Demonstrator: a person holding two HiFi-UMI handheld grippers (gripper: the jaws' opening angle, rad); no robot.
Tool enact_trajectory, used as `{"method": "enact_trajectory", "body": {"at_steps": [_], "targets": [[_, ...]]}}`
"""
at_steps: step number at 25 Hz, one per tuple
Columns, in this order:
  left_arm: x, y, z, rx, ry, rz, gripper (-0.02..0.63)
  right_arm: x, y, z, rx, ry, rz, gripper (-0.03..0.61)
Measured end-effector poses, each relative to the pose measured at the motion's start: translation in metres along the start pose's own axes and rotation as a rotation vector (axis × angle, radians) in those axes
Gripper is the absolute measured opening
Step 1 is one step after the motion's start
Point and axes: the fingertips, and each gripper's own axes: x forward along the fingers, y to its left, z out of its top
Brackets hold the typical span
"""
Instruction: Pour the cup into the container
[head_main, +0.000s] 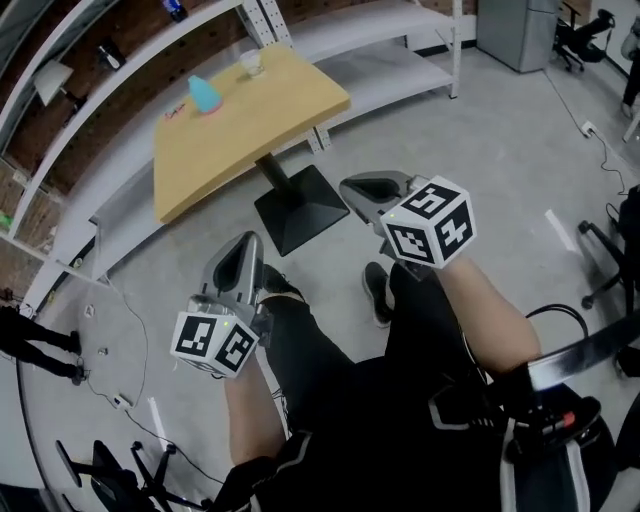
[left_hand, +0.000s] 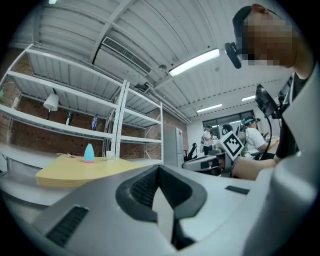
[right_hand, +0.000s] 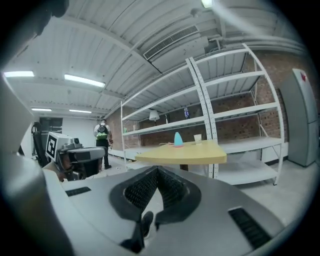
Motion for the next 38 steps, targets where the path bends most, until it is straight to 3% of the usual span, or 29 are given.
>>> {"method": "enact_trajectory", "body": {"at_steps": [5,11,15,25,38], "targets": [[-0.057,-0.072,0.001,0.016,-0.001,0.012,0.002,-0.077,0.052,-0.012,-0.017,-0.018,0.022,0.002],[-0.152,-0.137,-0.013,-0.019,0.014,0.051,0.002,-0.162,0.13,-0.037,-0.011,-0.033,0.03,0.002],[-0.216,-0.193,-0.023,0.037,0.059,0.071,0.002,-0.225,0.182,-0.059,-0.009,-0.032,0.02,0.002],[-0.352,-0.349,-0.015,0.009,0.03,0.118,0.002,-0.387,0.289,-0.087,-0.032,-0.04,0.043,0.002],[-0.514,-0.539,-0.026,0.002,0.064,0.095,0.002,-0.576,0.425,-0.13,-0.076,-0.045,0.053,0.002]]}}
